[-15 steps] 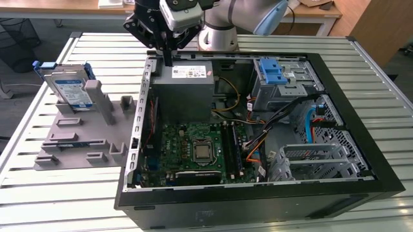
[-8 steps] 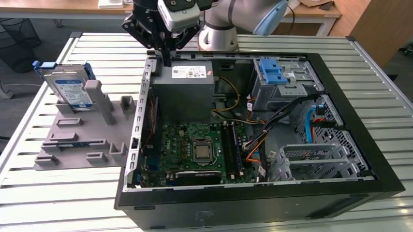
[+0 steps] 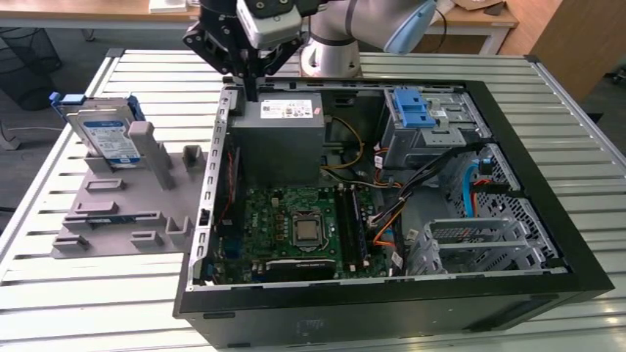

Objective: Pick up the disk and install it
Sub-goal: 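Reach for the disk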

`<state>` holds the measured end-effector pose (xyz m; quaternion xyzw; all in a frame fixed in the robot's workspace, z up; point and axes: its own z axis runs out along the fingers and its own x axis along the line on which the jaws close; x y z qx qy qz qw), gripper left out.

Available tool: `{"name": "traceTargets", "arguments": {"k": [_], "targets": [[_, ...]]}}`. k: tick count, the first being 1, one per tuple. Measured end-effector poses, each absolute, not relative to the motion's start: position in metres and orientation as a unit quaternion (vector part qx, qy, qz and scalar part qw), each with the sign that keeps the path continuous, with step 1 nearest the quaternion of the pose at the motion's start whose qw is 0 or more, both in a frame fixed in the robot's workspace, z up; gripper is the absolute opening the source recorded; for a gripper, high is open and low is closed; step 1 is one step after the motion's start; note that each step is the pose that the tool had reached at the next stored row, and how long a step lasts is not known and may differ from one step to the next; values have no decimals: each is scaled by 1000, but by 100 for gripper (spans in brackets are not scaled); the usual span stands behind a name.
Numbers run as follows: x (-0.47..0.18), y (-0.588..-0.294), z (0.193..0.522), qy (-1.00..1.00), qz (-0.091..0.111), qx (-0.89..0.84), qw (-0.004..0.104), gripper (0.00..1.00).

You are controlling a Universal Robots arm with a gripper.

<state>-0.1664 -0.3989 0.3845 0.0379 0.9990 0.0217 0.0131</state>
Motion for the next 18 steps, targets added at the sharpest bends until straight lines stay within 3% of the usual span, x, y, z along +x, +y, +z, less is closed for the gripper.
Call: {"name": "traceTargets", "arguments": {"k": [18], "targets": [[-172, -399, 383, 999, 22, 38, 13, 11]]}}
